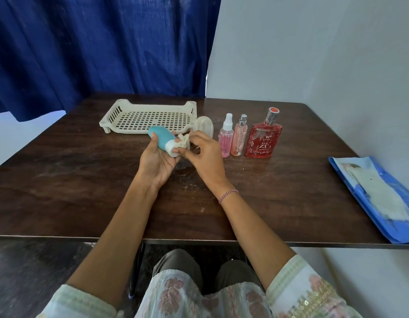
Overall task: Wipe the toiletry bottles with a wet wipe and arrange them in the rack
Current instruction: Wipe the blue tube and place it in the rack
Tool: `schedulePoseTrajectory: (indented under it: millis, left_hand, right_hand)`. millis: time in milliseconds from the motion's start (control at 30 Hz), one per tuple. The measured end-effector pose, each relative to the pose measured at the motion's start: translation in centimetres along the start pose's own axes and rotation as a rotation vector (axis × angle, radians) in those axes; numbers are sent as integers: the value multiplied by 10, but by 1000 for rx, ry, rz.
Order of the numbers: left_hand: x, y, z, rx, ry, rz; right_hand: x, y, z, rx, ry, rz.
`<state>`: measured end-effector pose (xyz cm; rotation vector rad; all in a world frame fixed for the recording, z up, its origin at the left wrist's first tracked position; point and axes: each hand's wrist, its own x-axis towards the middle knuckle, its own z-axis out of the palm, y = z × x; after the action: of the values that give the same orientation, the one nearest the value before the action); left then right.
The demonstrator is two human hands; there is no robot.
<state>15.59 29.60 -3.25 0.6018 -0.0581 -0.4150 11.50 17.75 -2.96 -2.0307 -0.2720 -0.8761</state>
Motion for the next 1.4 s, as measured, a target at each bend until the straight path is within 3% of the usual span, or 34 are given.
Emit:
schedulePoseTrajectory:
  millis: [167, 500, 700, 967, 1167, 1267, 1400]
  left_hand:
    - [-1, -6, 5, 104, -43, -30]
    - [-1, -6, 4, 244, 64, 75]
    - [0, -3, 3, 258, 13, 85]
    - [-2, -1, 3, 259, -12, 130]
    - [-2, -4, 6, 404, 10, 291]
    - [-4, -4, 8, 470, 56, 350]
    - [-3, -5, 5, 516, 98, 395]
  right_hand:
    - [0, -4, 1, 35, 61, 56]
    - [-6, -4, 4, -159, -109, -236]
    - [-2, -4, -2, -140, -39, -106]
    - [3, 6, -9, -271, -174, 61]
    - [4, 6, -16, -167, -194, 243]
    - [2, 4, -21, -218, -248, 243]
    - [-2, 4, -23, -429, -361, 89]
